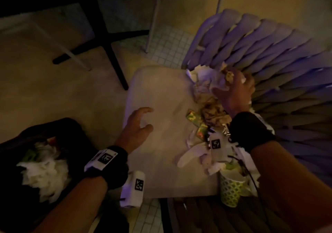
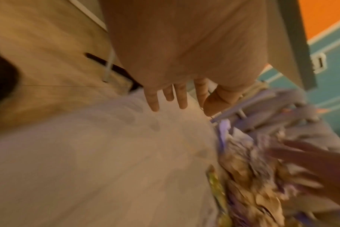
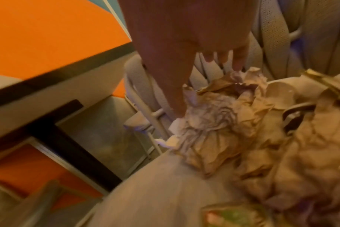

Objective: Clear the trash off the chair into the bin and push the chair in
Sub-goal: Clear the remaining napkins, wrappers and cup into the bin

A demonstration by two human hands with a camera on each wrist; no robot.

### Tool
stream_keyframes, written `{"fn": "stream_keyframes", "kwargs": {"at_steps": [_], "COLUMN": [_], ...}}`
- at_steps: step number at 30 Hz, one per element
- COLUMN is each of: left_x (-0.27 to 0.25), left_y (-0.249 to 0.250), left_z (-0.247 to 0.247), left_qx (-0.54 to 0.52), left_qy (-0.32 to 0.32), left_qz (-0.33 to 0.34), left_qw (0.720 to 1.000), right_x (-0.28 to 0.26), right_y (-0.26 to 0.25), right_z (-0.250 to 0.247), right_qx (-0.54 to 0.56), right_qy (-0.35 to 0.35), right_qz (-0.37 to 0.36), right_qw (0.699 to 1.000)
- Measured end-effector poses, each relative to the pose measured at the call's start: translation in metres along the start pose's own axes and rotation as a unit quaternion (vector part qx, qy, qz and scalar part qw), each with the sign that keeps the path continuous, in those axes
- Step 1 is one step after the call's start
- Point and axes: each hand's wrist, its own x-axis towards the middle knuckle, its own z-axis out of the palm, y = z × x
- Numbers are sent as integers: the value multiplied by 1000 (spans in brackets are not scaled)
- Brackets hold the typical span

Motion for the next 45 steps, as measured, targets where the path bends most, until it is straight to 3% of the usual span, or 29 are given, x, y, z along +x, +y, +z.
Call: {"fn": "stream_keyframes", "kwargs": {"at_steps": [3, 6, 9, 12, 15, 17, 21, 22, 23, 25, 27, 32, 39, 42, 45], "left_x": [18, 33, 41, 48, 51, 51, 47, 45, 43, 40, 37, 27, 23, 25, 24], "left_y": [27, 43, 54, 65, 76, 78, 72, 69, 65, 58, 51, 42, 36, 33, 37], "left_z": [35, 62, 82, 94, 103, 101, 84, 79, 76, 66, 55, 36, 24, 26, 30], "left_qx": [24, 55, 72, 35, -50, -64, 60, 62, 55, 54, 46, -4, -13, -16, -20], "left_qy": [-28, -42, -43, -40, -68, -78, -47, -31, -17, 0, 6, 3, 13, 20, 10], "left_qz": [7, 15, 36, 62, 39, 20, 46, 39, 28, 6, -10, -20, -39, -35, -32], "left_qw": [999, 997, 996, 997, 996, 995, 996, 997, 998, 999, 999, 1000, 999, 999, 999], "right_x": [25, 24, 18, 8, -4, -8, 5, 15, 28, 60, 86, 102, 88, 80, 76], "right_y": [23, 32, 42, 44, 37, 35, 31, 29, 29, 26, 20, 20, 42, 48, 56], "right_z": [12, 20, 17, 2, -15, -20, -26, -23, -18, -3, 13, 40, 19, -3, -13], "right_qx": [-64, -101, -66, 36, 179, 209, 240, 222, 185, 76, -31, -168, -109, -134, -136], "right_qy": [-91, -96, -87, -96, -234, -312, -443, -432, -387, -243, -165, -195, -142, -167, -222], "right_qz": [-29, -66, -89, -139, -124, -124, -132, -141, -156, -196, -223, -162, -156, -195, -177], "right_qw": [993, 988, 990, 985, 948, 918, 853, 862, 890, 947, 960, 953, 971, 957, 949]}}
